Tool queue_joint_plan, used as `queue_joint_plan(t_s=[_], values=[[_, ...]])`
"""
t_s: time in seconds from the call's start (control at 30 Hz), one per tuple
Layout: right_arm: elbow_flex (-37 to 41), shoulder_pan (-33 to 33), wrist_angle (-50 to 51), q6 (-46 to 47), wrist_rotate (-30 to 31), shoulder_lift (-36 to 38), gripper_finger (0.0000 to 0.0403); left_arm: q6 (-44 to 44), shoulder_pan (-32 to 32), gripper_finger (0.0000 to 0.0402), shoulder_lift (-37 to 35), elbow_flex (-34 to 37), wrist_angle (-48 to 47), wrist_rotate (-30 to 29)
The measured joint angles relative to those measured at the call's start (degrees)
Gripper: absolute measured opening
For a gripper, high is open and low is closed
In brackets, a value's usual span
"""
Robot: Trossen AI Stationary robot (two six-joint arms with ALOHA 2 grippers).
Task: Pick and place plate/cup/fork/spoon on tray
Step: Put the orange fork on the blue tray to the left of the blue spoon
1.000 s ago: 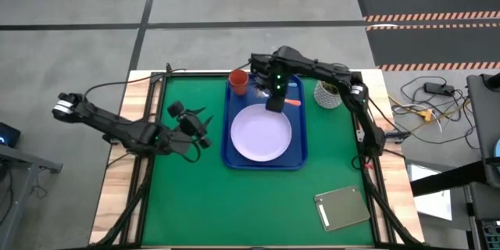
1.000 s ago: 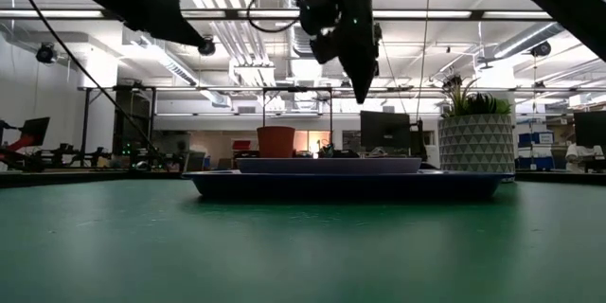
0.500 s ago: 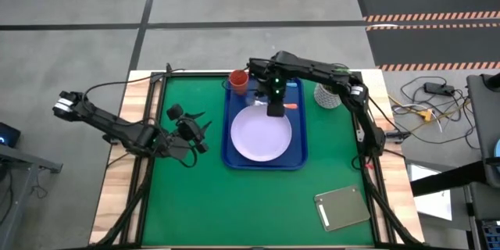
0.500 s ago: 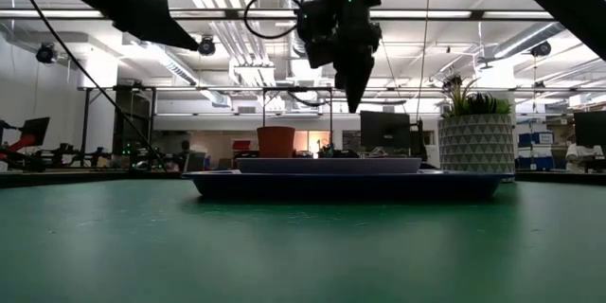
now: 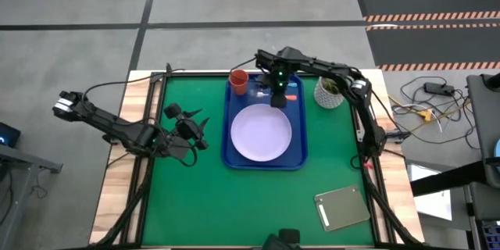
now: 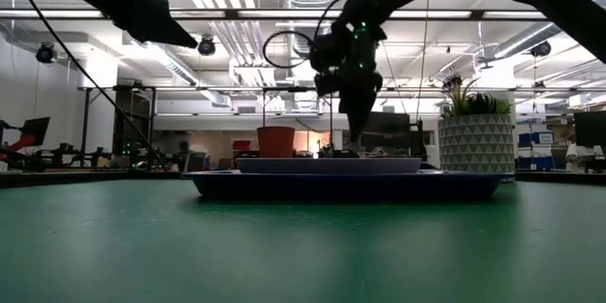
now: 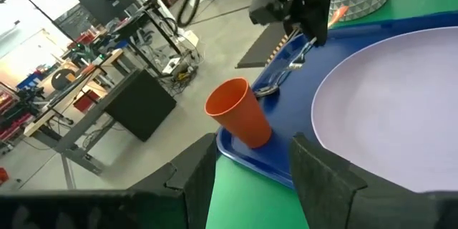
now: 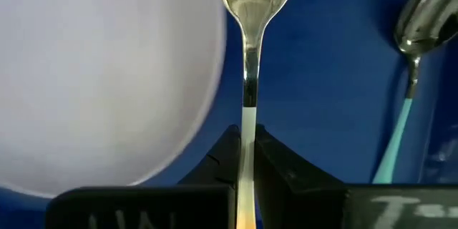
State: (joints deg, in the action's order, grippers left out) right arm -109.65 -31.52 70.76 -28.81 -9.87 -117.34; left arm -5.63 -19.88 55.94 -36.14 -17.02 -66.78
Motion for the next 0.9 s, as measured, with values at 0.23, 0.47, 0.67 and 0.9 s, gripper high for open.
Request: queue_joint_plan(t_s=[0.23, 0.47, 0.67, 0.9], values=[[5.74, -2.70, -5.50, -2.31, 3.05, 0.00, 0.0013, 0.02, 0.00, 0.0155, 0.13, 0.00, 0.00, -0.02], [8.65, -4.47, -8.94, -2.83, 3.61, 0.00, 0.0013, 0.04, 0.02, 0.0155, 0.13, 0.00, -0.02, -0.07], [9.25, -4.69, -12.73, -3.99, 3.61, 0.00, 0.0013, 0.04, 0.02, 0.0155, 0.13, 0.00, 0.00, -0.09], [9.19, -4.68, -14.67, -5.04, 3.54, 0.00, 0.0013, 0.05, 0.02, 0.0155, 0.13, 0.00, -0.01, -0.09]])
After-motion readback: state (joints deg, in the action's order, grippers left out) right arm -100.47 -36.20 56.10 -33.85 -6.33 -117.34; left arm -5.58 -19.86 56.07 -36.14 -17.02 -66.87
